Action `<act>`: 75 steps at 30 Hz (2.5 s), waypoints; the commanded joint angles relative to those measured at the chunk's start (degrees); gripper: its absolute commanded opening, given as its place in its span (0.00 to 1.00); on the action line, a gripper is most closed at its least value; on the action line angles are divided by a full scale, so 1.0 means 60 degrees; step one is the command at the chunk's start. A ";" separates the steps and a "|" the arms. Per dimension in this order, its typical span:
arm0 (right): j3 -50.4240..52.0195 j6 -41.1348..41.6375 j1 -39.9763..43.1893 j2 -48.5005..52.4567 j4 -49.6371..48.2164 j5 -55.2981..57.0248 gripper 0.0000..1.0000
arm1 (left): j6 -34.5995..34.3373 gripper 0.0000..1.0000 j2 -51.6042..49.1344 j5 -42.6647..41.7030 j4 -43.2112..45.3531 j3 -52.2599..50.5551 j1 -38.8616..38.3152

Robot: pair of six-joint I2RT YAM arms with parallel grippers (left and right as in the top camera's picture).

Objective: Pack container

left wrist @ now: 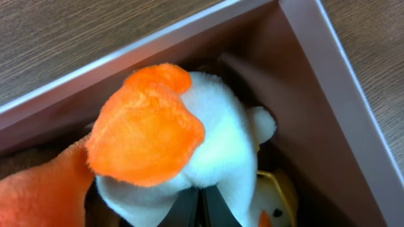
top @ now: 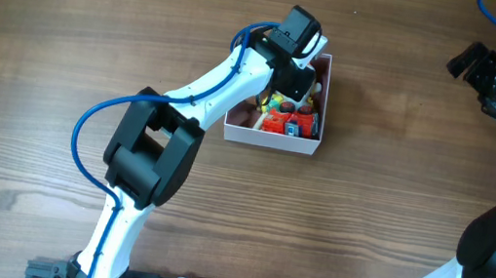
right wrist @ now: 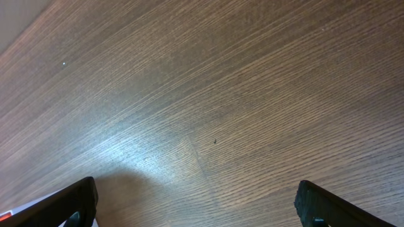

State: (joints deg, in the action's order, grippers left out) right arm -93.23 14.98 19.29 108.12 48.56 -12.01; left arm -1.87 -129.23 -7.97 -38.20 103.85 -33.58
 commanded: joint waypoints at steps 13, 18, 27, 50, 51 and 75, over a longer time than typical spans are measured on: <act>0.0029 0.0076 -0.0025 0.0127 -0.0026 -0.0091 1.00 | -0.0667 0.04 0.1384 0.0444 0.0765 -0.0124 0.0004; 0.0029 0.0073 -0.0025 0.0127 -0.0022 -0.0091 1.00 | -0.0663 0.04 0.0962 0.0688 0.0641 -0.0127 0.0018; 0.0029 0.0073 -0.0022 0.0127 -0.0026 -0.0091 1.00 | -0.0659 0.04 -0.0011 0.1075 0.0732 -0.0127 0.0029; 0.0029 0.0073 -0.0022 0.0127 -0.0026 -0.0091 1.00 | -0.3180 0.13 -0.0117 0.0375 0.0372 -0.0109 0.0226; 0.0029 0.0073 -0.0022 0.0127 -0.0022 -0.0091 1.00 | -0.3009 0.18 0.0157 0.0372 0.0412 -0.0106 0.0240; 0.0029 0.0076 -0.0025 0.0127 -0.0022 -0.0091 1.00 | -0.2433 1.00 0.6218 0.2707 -0.4105 -0.0073 0.4262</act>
State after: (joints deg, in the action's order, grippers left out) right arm -93.23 14.98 19.29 108.12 48.56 -12.01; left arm -18.13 -91.26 0.58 -59.18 103.63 -11.66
